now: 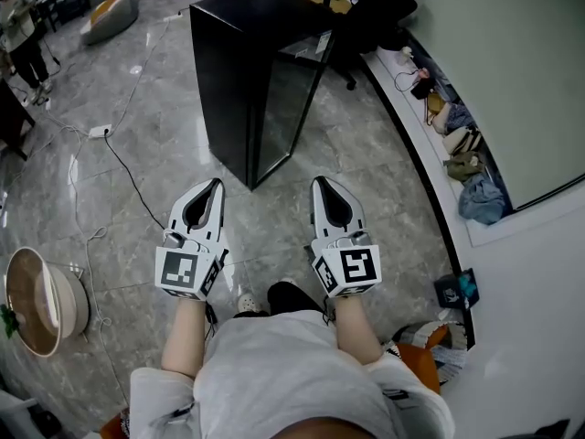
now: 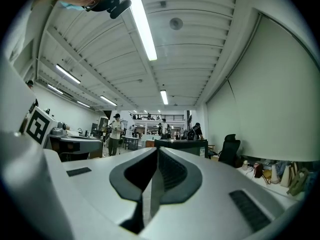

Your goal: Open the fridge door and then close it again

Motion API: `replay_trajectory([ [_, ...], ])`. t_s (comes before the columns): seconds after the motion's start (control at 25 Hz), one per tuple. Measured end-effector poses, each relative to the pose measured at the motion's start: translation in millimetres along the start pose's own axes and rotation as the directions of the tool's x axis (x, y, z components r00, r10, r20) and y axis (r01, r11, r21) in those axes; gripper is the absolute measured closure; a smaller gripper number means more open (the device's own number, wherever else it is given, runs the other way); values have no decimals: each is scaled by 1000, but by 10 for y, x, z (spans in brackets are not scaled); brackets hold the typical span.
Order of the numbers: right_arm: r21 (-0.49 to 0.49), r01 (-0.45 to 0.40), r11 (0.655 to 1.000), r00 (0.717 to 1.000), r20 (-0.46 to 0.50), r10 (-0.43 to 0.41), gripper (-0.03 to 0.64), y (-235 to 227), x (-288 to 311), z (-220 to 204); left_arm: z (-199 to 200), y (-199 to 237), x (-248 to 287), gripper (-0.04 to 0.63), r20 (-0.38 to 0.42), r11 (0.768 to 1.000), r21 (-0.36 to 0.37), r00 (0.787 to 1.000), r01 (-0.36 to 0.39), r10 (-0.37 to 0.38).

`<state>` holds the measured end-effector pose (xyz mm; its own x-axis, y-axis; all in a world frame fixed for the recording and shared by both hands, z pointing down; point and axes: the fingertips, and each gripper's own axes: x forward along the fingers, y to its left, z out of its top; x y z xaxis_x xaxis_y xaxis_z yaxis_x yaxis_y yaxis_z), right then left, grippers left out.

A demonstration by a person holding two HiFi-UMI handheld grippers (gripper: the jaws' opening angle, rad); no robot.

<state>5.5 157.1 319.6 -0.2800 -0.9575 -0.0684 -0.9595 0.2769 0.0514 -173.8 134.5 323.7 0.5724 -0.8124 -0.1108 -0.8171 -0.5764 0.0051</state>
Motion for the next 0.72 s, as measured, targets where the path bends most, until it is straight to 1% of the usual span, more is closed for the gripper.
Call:
replay_trajectory([
  [0.2, 5, 14, 1000, 1000, -14, -14, 592, -203, 161, -58, -54, 30, 297, 580, -11, 1000, -10, 1000, 12, -12],
  [0.32, 9, 12, 1000, 1000, -9, -12, 592, -323, 374, -94, -114, 124, 515, 580, -24, 1000, -10, 1000, 8, -8],
  [0.44, 15, 2, 1000, 1000, -3, -1, 592, -487, 635, -104, -129, 200, 786, 580, -19, 1000, -4, 1000, 4, -4],
  [0.72, 11, -41, 999, 999, 14, 41, 592, -914, 1291, -82, -123, 384, 1483, 580, -35, 999, 3, 999, -38, 38],
])
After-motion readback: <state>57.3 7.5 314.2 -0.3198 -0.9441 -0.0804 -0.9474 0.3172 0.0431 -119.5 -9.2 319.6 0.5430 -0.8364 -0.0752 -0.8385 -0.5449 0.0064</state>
